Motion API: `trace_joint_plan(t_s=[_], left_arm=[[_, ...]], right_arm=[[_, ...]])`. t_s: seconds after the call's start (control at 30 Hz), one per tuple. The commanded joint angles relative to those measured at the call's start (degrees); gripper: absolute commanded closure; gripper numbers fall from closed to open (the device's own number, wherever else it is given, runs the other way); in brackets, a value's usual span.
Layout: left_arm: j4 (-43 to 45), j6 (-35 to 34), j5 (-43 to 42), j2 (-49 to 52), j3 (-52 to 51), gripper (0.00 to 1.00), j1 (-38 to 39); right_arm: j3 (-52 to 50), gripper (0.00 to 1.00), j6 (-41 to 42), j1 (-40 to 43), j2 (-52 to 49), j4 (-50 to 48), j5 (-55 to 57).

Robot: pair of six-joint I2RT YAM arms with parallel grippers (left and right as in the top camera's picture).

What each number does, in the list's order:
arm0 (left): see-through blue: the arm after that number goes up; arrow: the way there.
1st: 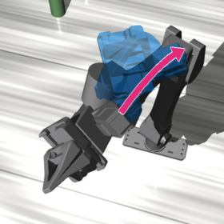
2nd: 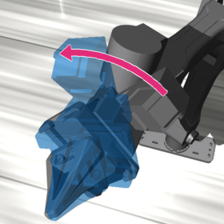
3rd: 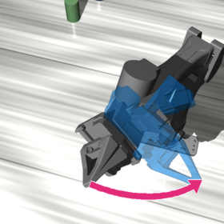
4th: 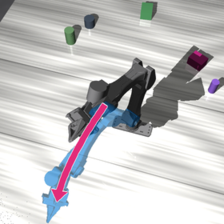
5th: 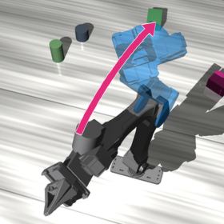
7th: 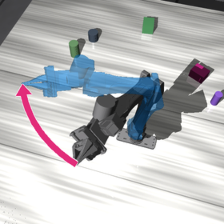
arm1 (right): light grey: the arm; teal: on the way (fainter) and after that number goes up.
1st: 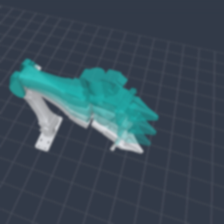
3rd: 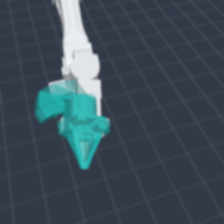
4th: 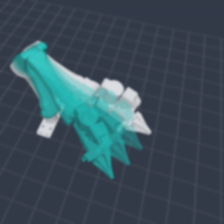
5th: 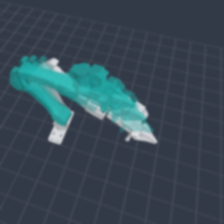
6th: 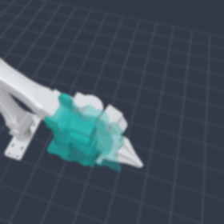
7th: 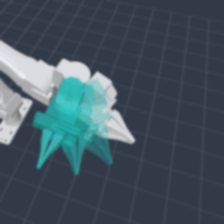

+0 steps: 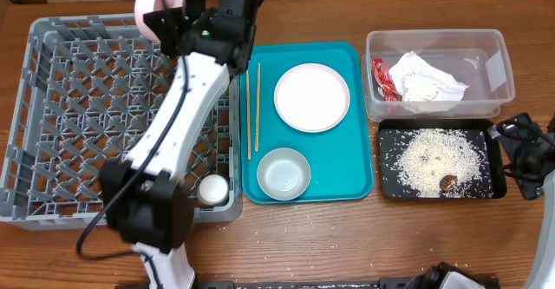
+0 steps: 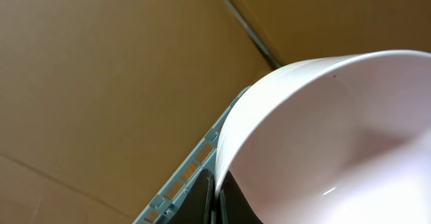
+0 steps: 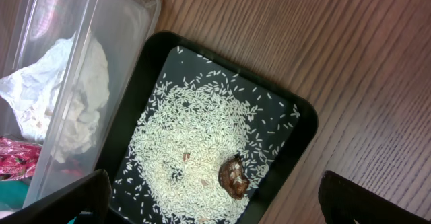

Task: Sort waste into correct bins and load items into the dishwasher
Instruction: 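Stand the pink bowl in the rack's back row and release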

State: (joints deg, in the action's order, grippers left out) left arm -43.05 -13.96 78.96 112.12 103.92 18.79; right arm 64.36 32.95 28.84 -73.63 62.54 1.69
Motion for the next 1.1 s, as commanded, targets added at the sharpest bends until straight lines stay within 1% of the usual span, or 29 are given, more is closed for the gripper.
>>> trace_joint_plan(t_s=[0.0,0.13,0.23,0.4,0.47,0.6,0.77,0.9,1.07], left_arm=[[3.15,-1.25,5.66,5.64,0.59,0.96,-0.83],[6.73,-1.27,5.7,10.54,0.59,0.96,-0.76],[11.02,-1.25,5.68,13.38,0.59,0.96,-0.83],[15.54,-1.18,4.33,14.23,0.59,0.96,-0.79],[18.88,0.42,2.69,14.23,0.59,0.96,-0.87],[24.76,4.96,-4.48,14.23,0.59,0.96,-1.53],[31.43,9.55,-6.19,14.23,0.59,0.96,-1.62],[31.39,9.75,-6.56,14.23,0.59,0.96,-1.79],[27.71,9.66,-6.56,14.23,-0.17,0.96,-1.86]], right_arm=[[0.59,0.0,-0.39,0.22,0.13,-0.28,-0.07],[0.59,0.0,-0.39,0.22,0.13,-0.28,-0.07],[0.59,0.0,-0.39,0.22,0.13,-0.28,-0.07],[0.59,0.0,-0.39,0.22,0.13,-0.28,-0.07],[0.59,0.0,-0.39,0.22,0.13,-0.28,-0.07],[0.59,0.0,-0.39,0.22,0.13,-0.28,-0.07],[0.59,0.0,-0.39,0.22,0.13,-0.28,-0.07],[0.59,0.0,-0.39,0.22,0.13,-0.28,-0.07],[0.59,0.0,-0.39,0.22,0.13,-0.28,-0.07]])
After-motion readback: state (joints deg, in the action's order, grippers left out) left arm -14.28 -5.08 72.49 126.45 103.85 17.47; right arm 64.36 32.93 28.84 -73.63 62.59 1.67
